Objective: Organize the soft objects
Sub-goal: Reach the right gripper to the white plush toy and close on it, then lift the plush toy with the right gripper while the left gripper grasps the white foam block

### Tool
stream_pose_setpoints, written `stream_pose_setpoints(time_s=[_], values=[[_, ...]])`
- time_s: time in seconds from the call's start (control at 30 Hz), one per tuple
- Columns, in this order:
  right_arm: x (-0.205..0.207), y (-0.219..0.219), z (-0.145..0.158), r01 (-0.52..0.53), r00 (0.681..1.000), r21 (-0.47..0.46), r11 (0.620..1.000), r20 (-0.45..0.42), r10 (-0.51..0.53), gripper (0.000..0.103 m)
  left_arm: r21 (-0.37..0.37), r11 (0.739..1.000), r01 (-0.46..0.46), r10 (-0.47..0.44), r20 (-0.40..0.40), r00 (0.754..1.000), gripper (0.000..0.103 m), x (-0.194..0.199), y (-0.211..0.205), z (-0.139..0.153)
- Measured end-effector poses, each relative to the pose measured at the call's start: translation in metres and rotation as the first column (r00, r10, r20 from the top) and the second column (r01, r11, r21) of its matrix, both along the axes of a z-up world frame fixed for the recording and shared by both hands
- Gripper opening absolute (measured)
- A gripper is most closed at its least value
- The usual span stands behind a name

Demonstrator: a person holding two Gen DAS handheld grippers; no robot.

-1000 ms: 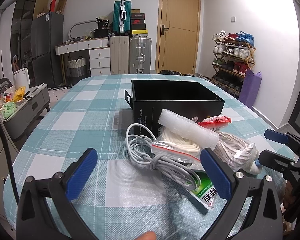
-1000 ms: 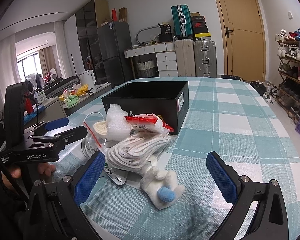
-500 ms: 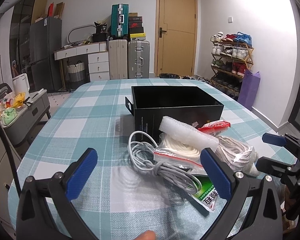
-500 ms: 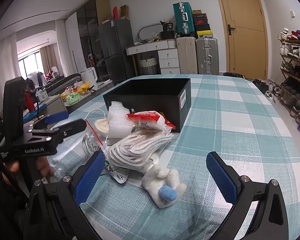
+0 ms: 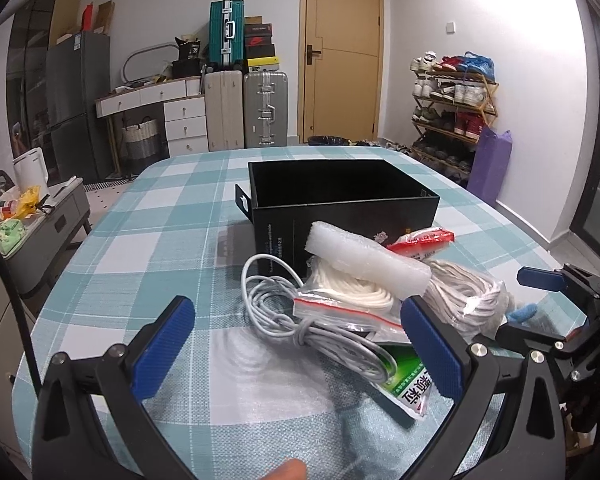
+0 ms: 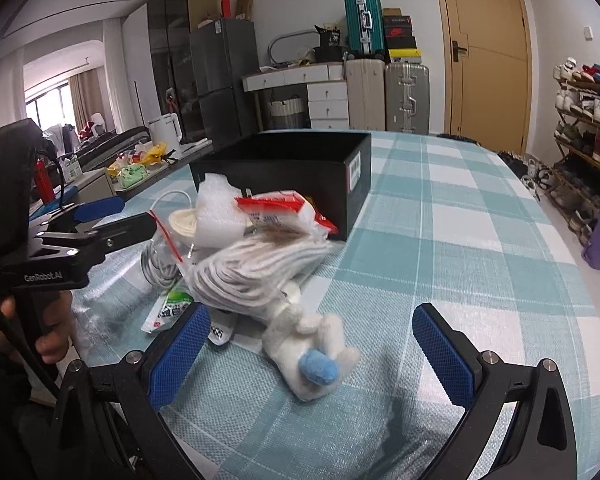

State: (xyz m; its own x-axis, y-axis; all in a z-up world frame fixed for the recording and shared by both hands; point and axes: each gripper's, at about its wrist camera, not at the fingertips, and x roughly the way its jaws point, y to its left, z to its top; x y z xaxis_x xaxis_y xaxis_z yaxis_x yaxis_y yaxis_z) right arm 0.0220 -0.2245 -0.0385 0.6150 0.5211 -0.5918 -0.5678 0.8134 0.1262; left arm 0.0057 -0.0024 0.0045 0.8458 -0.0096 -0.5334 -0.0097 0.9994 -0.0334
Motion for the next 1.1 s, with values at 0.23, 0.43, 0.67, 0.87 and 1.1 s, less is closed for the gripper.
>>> stream_pose_setpoints(time_s=[0.23,0.43,0.67,0.87,1.1], values=[[0.006,-0.002,-0.006,0.005,0.999,-0.009,1.0,-0.04,-0.005,0.097,-0.017,0.999,0.042,-0.042,-0.003,0.999,0.103,-0.001,-0.003,0.001],[0.009,0.005,-0.014,-0.019,0.997,-0.031,0.999,-0.076,0.016,0.083,-0.022,0.999,0.033,-0.033,-0.002,0.999,0.103,-0.002,-0.004,0.002],[0.006,0.012,-0.017,-0.05,0.997,-0.048,0.998,-0.061,0.047,0.06,-0.04,0.999,0.032,-0.032,-0.003,0.999,0.103,-0.001,-0.002,0.002],[-0.002,0.015,-0.017,-0.085,0.996,-0.083,0.993,-0.038,0.082,0.04,-0.037,0.999,0.037,-0.037,-0.004,0.999,0.103,-0.001,-0.003,0.002],[-0.011,0.012,-0.013,-0.11,0.994,-0.067,0.992,-0.027,0.108,0.034,-0.04,0.999,0.034,-0.034,-0.003,0.999,0.103,-0.002,-0.003,0.003]])
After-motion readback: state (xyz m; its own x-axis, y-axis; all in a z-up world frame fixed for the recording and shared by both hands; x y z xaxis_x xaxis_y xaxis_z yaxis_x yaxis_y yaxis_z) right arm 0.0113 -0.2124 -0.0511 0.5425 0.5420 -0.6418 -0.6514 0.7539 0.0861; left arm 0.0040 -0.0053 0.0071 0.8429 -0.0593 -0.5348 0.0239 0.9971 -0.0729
